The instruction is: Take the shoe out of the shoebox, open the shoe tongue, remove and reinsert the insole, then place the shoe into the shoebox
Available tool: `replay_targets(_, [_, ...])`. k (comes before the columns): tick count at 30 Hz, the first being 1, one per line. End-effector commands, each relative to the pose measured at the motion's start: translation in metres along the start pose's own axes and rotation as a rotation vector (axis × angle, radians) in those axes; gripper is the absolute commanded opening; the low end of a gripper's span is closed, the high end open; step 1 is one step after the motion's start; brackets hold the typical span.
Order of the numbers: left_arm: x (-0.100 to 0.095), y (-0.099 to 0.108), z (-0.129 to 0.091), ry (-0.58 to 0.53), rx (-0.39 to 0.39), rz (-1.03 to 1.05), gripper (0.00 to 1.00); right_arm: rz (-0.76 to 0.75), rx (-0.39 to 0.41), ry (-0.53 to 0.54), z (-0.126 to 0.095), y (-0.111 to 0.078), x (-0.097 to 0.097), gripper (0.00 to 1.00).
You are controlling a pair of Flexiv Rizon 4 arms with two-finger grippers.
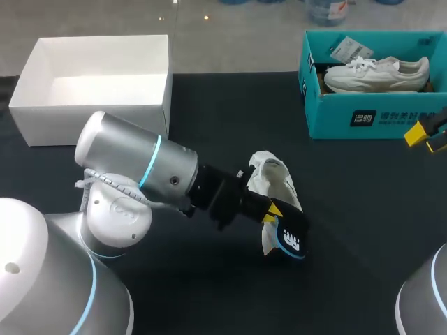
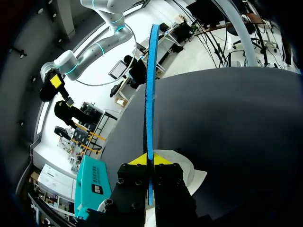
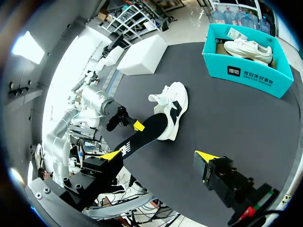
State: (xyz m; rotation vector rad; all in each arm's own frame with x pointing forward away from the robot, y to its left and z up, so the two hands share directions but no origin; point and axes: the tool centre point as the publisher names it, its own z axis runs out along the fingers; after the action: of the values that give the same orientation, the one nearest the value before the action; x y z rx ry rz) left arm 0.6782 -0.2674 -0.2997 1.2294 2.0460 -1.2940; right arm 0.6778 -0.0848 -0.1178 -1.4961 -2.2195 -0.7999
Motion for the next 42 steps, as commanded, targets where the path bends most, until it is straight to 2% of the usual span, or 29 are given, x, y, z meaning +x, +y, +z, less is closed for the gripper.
replay_targets(1, [-0.002, 0.001, 0.008, 0.003, -0.010, -0.001, 0.00, 0.001, 0.003, -0.001, 0.001, 0.001, 0.000, 1.00])
replay_targets(9, [-0.002, -0.003, 0.002, 0.000, -0.014, 0.006, 0.00, 0.001, 0.003, -0.001, 0.001, 0.001, 0.000, 1.00])
replay_targets(20, [-0.008, -0.014, -0.018, -0.036, 0.001, 0.016, 0.00, 0.001, 0.003, -0.001, 0.001, 0.001, 0.000, 1.00])
replay_targets(30, [-0.006, -0.019, -0.037, -0.042, -0.025, 0.021, 0.00, 0.001, 0.003, -0.001, 0.001, 0.001, 0.000, 1.00])
replay_targets(42, [0.003, -0.008, -0.031, -0.032, -0.022, -0.009, 0.00, 0.001, 0.003, -0.001, 0.001, 0.001, 0.000, 1.00])
